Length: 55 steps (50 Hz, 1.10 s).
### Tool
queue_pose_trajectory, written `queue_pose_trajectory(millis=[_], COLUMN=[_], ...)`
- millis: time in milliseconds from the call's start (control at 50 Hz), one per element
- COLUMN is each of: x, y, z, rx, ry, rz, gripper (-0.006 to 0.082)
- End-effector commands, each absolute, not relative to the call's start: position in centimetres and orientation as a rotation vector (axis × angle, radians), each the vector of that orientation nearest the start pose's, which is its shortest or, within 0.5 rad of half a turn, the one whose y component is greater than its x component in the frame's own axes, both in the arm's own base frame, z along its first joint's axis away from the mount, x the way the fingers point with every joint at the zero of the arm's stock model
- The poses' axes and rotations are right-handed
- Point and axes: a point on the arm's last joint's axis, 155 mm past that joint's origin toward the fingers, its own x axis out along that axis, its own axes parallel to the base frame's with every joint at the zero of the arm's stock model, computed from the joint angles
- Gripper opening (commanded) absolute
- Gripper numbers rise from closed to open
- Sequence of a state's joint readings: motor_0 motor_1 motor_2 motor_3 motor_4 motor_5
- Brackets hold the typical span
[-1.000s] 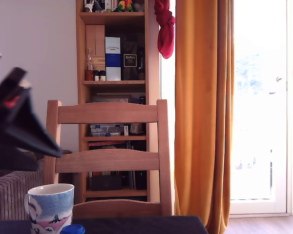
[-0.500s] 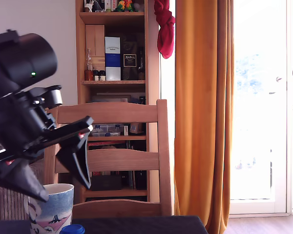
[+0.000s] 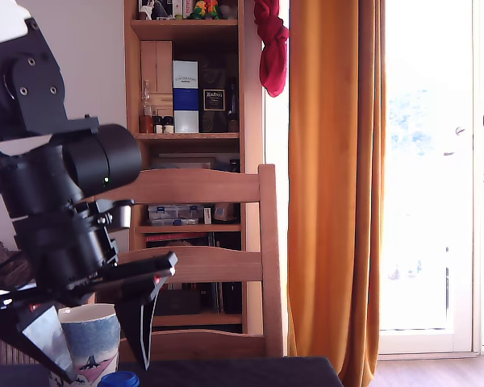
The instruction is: Pick the blue coffee capsule and place it inside the blue coffee cup
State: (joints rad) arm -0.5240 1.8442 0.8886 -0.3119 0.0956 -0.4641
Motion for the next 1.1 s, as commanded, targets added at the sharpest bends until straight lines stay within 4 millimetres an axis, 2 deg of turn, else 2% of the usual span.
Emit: queue_pose_trajectory(millis=[0, 140, 380, 560, 700, 840, 1000, 1080], x=[30.7, 31.4, 31.3, 31.5, 31.4, 31.2, 30.5, 30.4], y=[-19.9, -20.4, -20.5, -20.6, -20.5, -20.4, -20.2, -20.1], z=[-5.0, -6.0, -7.7, -8.0, -8.0, -8.1, -8.2, -8.2], rx=[-0.117, -0.119, -0.105, -0.105, -0.103, -0.102, -0.09, -0.081], ry=[1.337, 1.341, 1.384, 1.382, 1.388, 1.396, 1.424, 1.427], rz=[-0.23, -0.232, -0.215, -0.216, -0.213, -0.21, -0.215, -0.22], gripper=[0.0686, 0.0685, 0.0685, 0.0677, 0.0587, 0.0427, 0.0387, 0.0332])
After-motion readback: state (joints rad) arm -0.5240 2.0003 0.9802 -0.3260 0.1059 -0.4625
